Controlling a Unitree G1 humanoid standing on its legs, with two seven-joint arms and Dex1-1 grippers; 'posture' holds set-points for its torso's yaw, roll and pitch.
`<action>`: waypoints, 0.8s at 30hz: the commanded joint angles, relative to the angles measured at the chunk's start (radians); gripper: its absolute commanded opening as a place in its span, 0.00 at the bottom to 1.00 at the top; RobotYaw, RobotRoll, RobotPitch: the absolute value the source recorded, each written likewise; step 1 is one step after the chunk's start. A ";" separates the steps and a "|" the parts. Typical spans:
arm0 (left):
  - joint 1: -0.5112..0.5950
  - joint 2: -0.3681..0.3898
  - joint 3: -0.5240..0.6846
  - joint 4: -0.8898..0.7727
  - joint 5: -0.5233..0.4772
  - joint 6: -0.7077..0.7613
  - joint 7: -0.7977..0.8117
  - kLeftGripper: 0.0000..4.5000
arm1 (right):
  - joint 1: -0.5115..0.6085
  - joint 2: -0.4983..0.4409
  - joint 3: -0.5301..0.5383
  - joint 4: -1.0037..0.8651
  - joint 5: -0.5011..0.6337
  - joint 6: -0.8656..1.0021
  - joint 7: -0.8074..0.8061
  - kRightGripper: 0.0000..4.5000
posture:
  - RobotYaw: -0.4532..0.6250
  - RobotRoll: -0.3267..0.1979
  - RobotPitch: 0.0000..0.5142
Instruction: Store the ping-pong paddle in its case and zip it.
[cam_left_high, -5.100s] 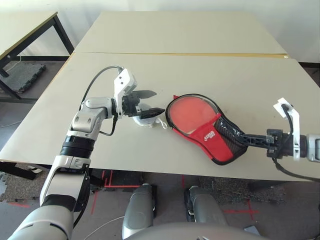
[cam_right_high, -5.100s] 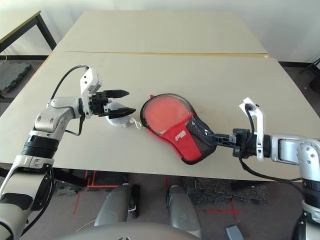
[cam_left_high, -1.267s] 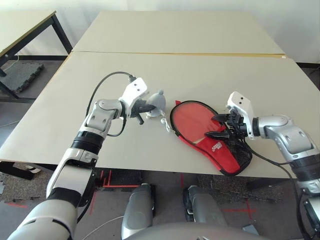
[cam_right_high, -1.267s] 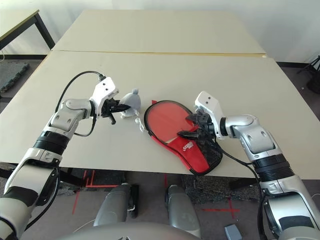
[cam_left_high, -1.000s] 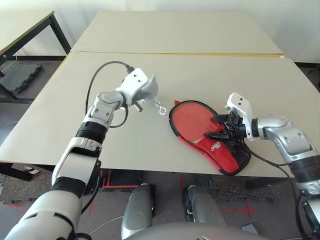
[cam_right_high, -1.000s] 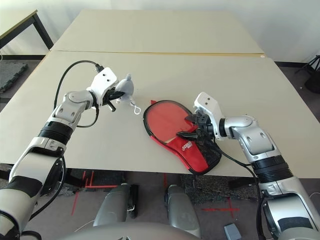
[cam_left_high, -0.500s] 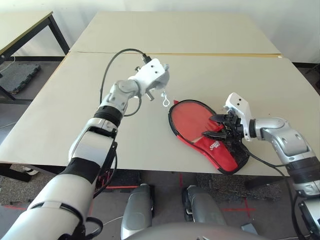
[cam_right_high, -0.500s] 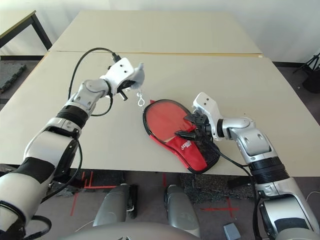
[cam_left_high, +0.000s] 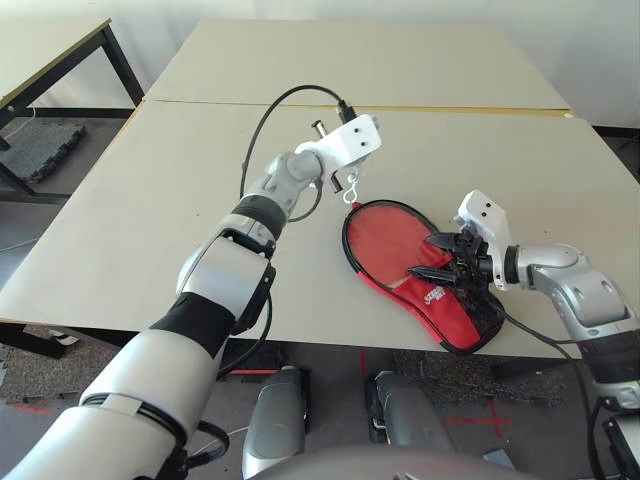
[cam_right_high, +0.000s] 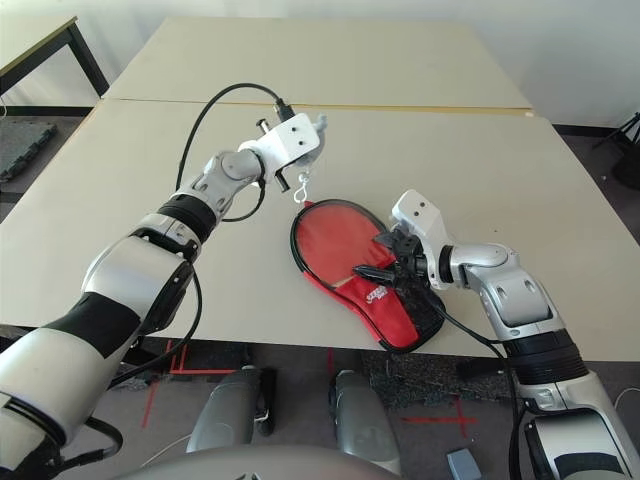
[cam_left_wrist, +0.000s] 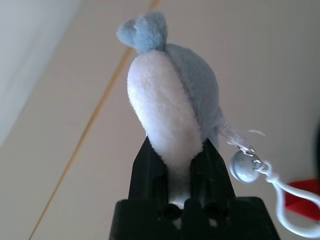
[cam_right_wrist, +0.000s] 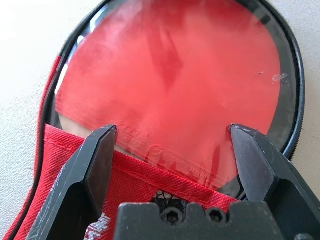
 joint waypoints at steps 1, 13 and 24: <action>0.024 -0.020 -0.039 0.006 0.034 -0.048 -0.096 0.05 | 0.037 0.009 0.044 0.035 -0.001 0.051 -0.002 1.00 | 0.37 0.62 0.21; 0.078 -0.049 -0.083 -0.013 0.038 -0.098 -0.272 0.05 | 0.028 0.016 0.048 0.043 -0.001 0.047 -0.006 1.00 | 0.37 0.62 0.20; 0.113 -0.019 -0.077 -0.078 0.011 -0.089 -0.462 0.13 | 0.026 0.015 0.047 0.048 -0.003 0.042 -0.005 1.00 | 0.38 0.62 0.20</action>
